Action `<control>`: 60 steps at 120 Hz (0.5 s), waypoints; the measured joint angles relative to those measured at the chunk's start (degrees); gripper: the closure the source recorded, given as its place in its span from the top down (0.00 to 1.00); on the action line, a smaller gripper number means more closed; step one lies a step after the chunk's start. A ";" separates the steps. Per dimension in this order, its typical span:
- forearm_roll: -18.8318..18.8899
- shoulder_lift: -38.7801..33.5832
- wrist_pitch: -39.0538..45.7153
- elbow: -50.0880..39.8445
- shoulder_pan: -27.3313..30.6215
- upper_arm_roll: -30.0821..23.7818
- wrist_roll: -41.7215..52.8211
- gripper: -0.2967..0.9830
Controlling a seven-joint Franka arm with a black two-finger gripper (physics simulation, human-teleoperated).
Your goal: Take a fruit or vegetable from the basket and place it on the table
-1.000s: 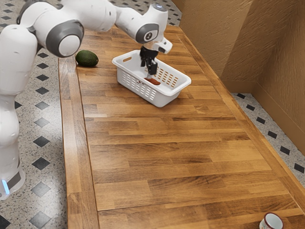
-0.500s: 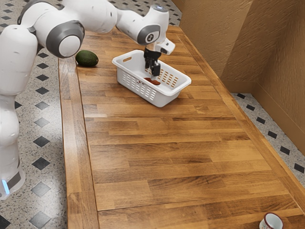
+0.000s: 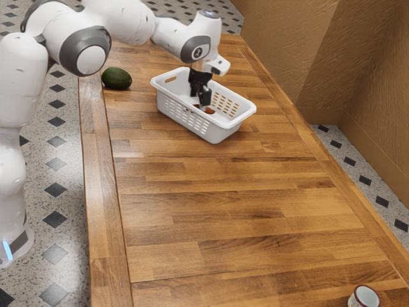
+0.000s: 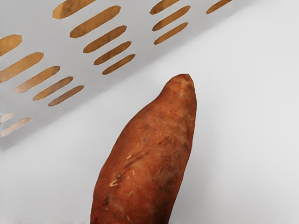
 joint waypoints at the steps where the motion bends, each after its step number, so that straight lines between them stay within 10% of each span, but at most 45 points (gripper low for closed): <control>1: -0.02 0.04 0.00 0.00 0.01 0.01 0.01 0.77; 60: -1.52 2.33 0.64 0.20 0.65 -0.08 0.52 0.77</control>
